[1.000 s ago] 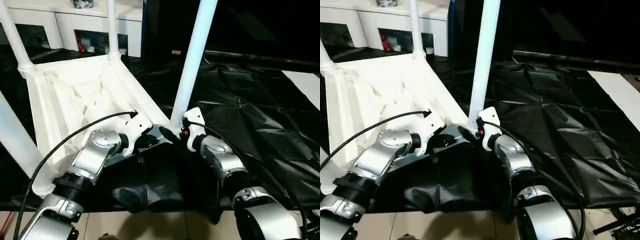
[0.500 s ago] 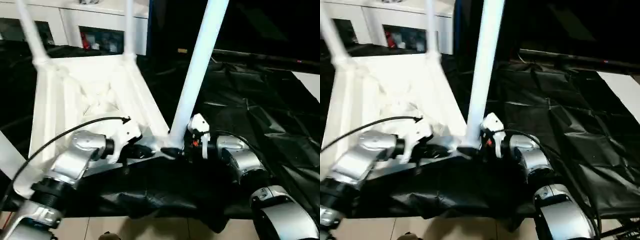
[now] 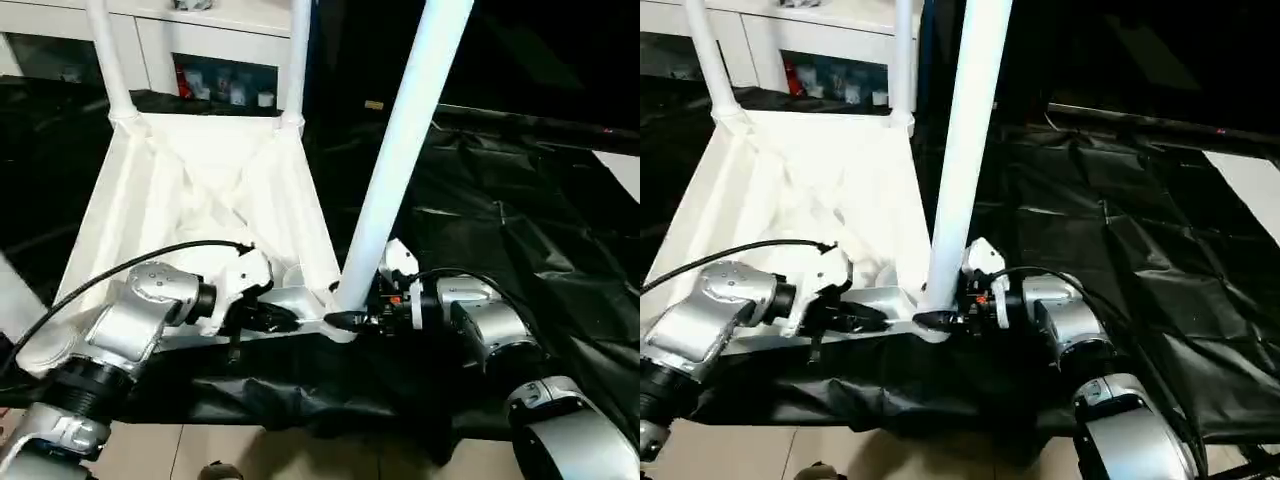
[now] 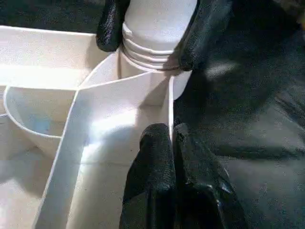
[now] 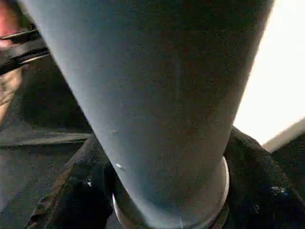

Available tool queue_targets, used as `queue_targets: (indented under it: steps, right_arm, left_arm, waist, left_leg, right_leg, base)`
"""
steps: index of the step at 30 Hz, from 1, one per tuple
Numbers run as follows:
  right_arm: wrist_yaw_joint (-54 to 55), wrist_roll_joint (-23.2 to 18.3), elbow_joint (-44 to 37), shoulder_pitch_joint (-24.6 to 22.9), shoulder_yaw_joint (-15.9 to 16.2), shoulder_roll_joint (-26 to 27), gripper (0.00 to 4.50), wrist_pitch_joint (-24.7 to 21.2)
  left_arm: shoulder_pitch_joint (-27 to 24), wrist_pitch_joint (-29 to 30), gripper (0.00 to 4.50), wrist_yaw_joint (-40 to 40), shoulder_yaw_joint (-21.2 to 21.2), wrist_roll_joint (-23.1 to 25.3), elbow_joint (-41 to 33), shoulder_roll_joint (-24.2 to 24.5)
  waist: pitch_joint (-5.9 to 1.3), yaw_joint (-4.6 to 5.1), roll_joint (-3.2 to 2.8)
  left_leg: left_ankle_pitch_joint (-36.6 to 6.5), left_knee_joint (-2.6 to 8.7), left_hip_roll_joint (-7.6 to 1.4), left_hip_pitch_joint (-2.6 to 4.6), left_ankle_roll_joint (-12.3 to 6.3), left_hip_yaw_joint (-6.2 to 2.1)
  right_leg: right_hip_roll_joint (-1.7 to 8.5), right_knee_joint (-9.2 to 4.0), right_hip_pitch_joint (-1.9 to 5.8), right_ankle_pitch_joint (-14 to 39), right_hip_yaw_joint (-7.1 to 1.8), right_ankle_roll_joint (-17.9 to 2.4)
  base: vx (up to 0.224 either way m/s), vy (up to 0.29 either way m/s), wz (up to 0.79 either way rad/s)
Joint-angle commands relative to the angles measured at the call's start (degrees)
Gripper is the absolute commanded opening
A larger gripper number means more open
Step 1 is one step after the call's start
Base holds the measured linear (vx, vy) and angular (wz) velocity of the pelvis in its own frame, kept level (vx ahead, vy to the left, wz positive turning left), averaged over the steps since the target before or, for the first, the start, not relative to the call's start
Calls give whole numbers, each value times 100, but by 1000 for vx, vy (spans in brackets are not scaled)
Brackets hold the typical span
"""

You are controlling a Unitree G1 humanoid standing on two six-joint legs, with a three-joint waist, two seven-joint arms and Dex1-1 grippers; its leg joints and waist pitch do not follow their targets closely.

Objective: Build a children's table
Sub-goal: Rotate leg to tighten

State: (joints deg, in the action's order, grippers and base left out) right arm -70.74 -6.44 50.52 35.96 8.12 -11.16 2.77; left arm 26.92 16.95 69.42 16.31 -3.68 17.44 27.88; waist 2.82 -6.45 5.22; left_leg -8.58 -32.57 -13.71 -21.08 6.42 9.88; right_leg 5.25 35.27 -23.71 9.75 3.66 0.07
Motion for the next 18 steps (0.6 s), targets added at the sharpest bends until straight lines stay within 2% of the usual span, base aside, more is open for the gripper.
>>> queue_targets:
  steps: [1,3,5,7,8,9,11,13,15,18]
  right_arm:
    - [345,64,85,16,-13,139,268,-20]
    - [658,79,169,51,-89,210,268,-9]
    - [2053,63,530,221,-445,553,268,-59]
    - [2878,-14,709,324,-653,829,268,-139]
    - [3238,-41,778,367,-721,975,267,-174]
    - [3474,-54,822,395,-761,1068,267,-193]
    - [3891,-31,889,428,-793,1308,267,-94]
    - [4026,1,930,436,-793,1485,267,22]
    - [3968,0,936,428,-807,1608,323,125]
    - [3941,29,966,450,-809,1640,346,176]
  left_arm:
    - [123,-92,0,-435,-28,-8,135,-293]
    - [170,-68,0,-584,-53,29,178,-353]
    - [386,61,0,-1280,-142,209,367,-661]
    - [523,157,0,-1845,-203,357,489,-932]
    - [573,212,0,-2122,-236,417,529,-1078]
    - [605,247,0,-2297,-261,454,557,-1174]
    - [605,338,0,-2540,-212,538,513,-1376]
    - [570,382,0,-2646,-131,592,456,-1523]
    - [538,341,0,-2660,-63,603,421,-1622]
    - [535,309,0,-2607,-21,598,425,-1647]
  waist:
    - [-331,32,-51]
    - [-334,38,-49]
    - [-307,77,-94]
    - [-347,107,-92]
    - [-329,143,-90]
    - [-330,147,-83]
    - [-353,162,-102]
    - [-363,164,-87]
    - [-366,157,-98]
    - [-375,154,-93]
  left_leg:
    - [-1884,400,41,68,117,65]
    - [-1942,392,40,83,127,61]
    - [-2052,411,52,105,243,53]
    - [-2080,393,65,96,316,31]
    - [-2080,408,55,74,331,31]
    - [-2122,403,62,82,308,30]
    - [-2076,394,65,63,262,33]
    - [-2038,386,63,63,222,44]
    - [-1938,386,58,59,185,49]
    - [-1735,378,63,35,117,65]
  right_leg:
    - [218,-430,241,1955,-187,-967]
    - [224,-453,225,2119,-184,-894]
    - [216,-475,179,2322,-189,-855]
    - [236,-486,207,2513,-167,-773]
    - [224,-495,194,2481,-167,-740]
    - [217,-509,191,2511,-157,-714]
    - [213,-491,196,2330,-164,-706]
    - [202,-482,194,2162,-161,-733]
    - [193,-454,202,1867,-169,-811]
    - [176,-410,232,1444,-172,-914]
  base:
    - [0,0,0]
    - [0,0,0]
    - [0,0,0]
    - [0,0,0]
    - [0,0,0]
    - [0,0,0]
    - [0,0,0]
    - [0,0,0]
    - [0,0,0]
    - [0,0,0]
